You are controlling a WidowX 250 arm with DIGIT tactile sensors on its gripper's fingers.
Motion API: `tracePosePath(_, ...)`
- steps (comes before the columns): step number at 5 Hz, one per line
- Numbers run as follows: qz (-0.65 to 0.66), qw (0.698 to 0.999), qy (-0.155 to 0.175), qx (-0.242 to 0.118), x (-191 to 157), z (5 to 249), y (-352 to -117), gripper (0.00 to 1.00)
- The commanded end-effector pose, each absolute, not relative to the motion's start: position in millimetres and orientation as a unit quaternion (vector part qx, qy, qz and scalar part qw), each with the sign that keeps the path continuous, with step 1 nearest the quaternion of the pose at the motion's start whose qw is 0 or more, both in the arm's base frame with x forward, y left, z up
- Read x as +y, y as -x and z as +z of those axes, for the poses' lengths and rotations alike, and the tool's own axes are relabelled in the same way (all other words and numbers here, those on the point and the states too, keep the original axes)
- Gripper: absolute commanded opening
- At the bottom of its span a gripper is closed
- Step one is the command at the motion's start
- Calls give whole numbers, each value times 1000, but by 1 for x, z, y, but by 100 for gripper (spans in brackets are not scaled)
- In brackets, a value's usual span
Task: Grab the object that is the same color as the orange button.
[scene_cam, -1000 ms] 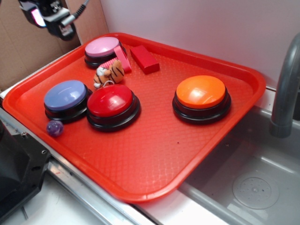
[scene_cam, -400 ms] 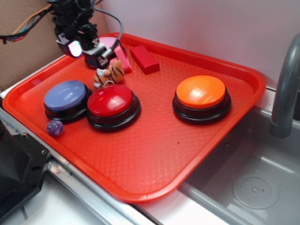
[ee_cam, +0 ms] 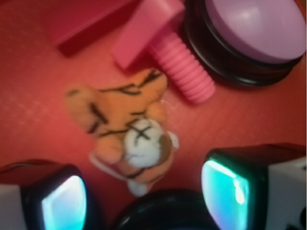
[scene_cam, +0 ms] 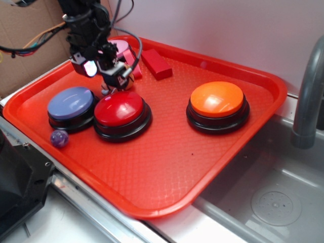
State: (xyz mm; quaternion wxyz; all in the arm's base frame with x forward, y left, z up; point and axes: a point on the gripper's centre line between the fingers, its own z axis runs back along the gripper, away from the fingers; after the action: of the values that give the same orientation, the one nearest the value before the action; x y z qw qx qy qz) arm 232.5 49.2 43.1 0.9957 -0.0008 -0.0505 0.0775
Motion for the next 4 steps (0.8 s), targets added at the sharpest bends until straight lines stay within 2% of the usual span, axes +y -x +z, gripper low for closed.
tracePosePath(1,77,995,-1,-64,58,35,-241,100)
tracePosePath(2,90,994,-10,-63,60,28,-242,64)
tracePosePath(3,84,995,-23,-54,60,28,-241,14)
tracePosePath(4,74,995,-34,-49,61,30,-241,10)
